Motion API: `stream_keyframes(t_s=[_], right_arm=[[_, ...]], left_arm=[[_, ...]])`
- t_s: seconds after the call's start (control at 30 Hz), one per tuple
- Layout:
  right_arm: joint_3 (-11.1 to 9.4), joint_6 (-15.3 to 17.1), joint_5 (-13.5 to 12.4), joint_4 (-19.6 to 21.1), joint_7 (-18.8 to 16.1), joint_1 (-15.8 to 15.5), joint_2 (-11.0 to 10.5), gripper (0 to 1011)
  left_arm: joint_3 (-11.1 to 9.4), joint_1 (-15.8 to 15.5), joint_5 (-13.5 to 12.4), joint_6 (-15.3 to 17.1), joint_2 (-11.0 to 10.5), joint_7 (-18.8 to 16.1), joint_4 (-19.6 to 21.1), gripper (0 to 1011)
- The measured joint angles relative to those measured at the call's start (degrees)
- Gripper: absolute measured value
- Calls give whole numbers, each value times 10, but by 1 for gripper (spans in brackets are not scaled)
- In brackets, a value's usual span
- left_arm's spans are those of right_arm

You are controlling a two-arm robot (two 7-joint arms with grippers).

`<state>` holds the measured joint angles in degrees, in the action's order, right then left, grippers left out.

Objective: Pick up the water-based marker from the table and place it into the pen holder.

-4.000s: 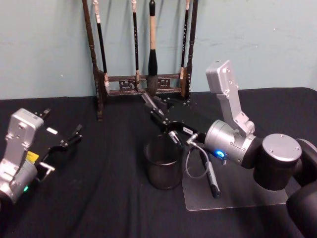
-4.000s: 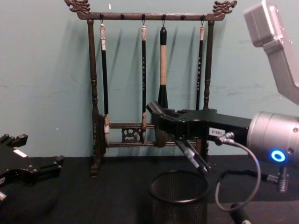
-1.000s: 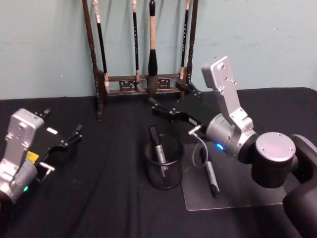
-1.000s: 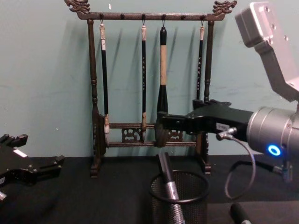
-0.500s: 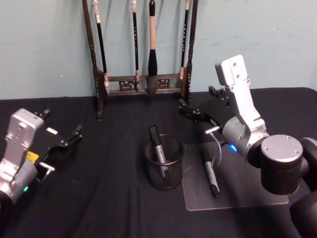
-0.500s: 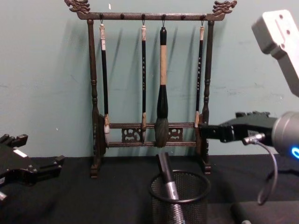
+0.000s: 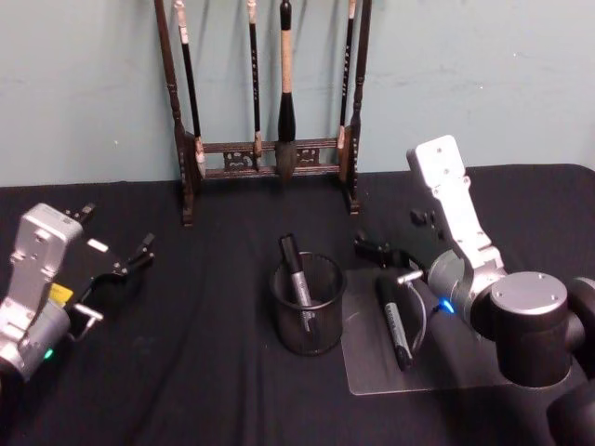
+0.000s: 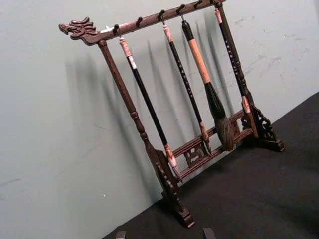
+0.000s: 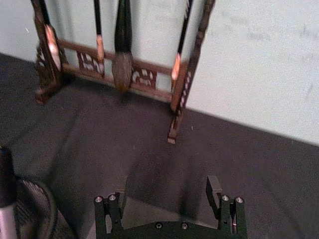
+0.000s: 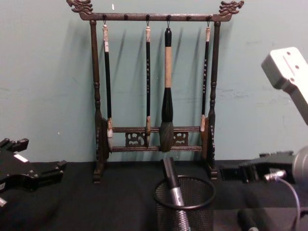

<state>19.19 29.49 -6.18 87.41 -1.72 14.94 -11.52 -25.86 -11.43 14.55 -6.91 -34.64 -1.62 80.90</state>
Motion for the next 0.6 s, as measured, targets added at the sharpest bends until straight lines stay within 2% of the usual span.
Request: stream_keyframes(t_s=[0.13,0.17,0.2,0.3,0.6], right_arm=[[-6,16,0,2,3,-5,5,1002],[-11,31,-1,4,6,-10,10,1000],[-11,31,-1,4,6,-10,10,1002],[-21,58,-2,7,11,-16,22,1000],[-30,92,-1,8,15,-22,39,1000]], left_arm=[[0,0,0,0,0,0,0,1001],[0,0,0,0,0,0,0,1001],[0,0,0,0,0,0,0,1001],[0,0,0,0,0,0,0,1001],[0,0,0,0,0,0,0,1001]])
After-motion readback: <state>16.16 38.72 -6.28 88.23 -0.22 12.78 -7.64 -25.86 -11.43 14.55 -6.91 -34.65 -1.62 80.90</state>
